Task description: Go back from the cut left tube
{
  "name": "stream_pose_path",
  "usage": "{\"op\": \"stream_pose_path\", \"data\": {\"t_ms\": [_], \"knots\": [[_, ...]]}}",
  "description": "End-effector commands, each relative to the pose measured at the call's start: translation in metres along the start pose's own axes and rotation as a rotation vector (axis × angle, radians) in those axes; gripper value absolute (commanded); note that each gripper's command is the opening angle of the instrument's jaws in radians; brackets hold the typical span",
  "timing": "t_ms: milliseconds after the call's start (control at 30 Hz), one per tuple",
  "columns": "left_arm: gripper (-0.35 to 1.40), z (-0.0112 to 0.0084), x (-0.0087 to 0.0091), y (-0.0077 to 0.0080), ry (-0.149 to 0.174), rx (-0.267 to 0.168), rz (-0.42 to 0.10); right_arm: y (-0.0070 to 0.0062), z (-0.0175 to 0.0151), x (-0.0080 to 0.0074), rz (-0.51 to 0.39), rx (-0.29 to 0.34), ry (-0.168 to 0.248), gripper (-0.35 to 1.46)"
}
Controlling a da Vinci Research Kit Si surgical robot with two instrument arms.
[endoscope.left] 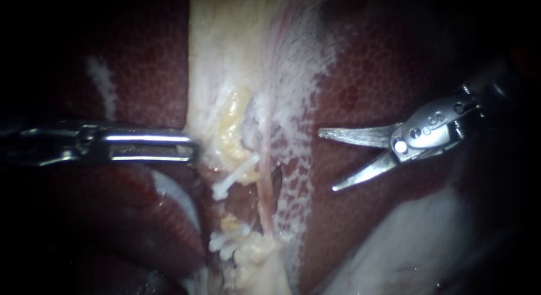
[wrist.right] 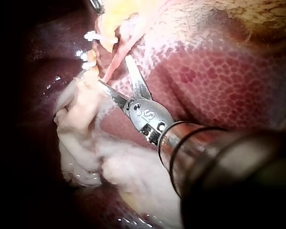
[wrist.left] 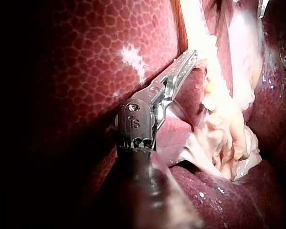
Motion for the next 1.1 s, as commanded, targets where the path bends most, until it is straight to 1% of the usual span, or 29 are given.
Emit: {"op": "stream_pose_path", "data": {"t_ms": [33, 267, 533, 1100], "knots": [[-0.35, 0.0001, 0.0001, -0.0001, 0.001, 0.003, -0.004, 0.0000, 0.0000, -0.0001, 0.000, -0.005, -0.003, 1.43], [-0.35, 0.0002, 0.0002, -0.0001, 0.005, 0.006, -0.003, 0.0000, -0.0002, -0.0001, -0.007, -0.023, -0.014, 1.43], [-0.35, 0.0001, 0.0002, -0.0002, 0.006, 0.007, -0.003, 0.0003, -0.0008, -0.0001, -0.011, -0.025, -0.016, 1.43], [-0.35, 0.0000, 0.0002, -0.0001, 0.006, 0.008, -0.003, 0.0002, -0.0008, -0.0002, -0.010, -0.028, -0.017, 1.43]]}}
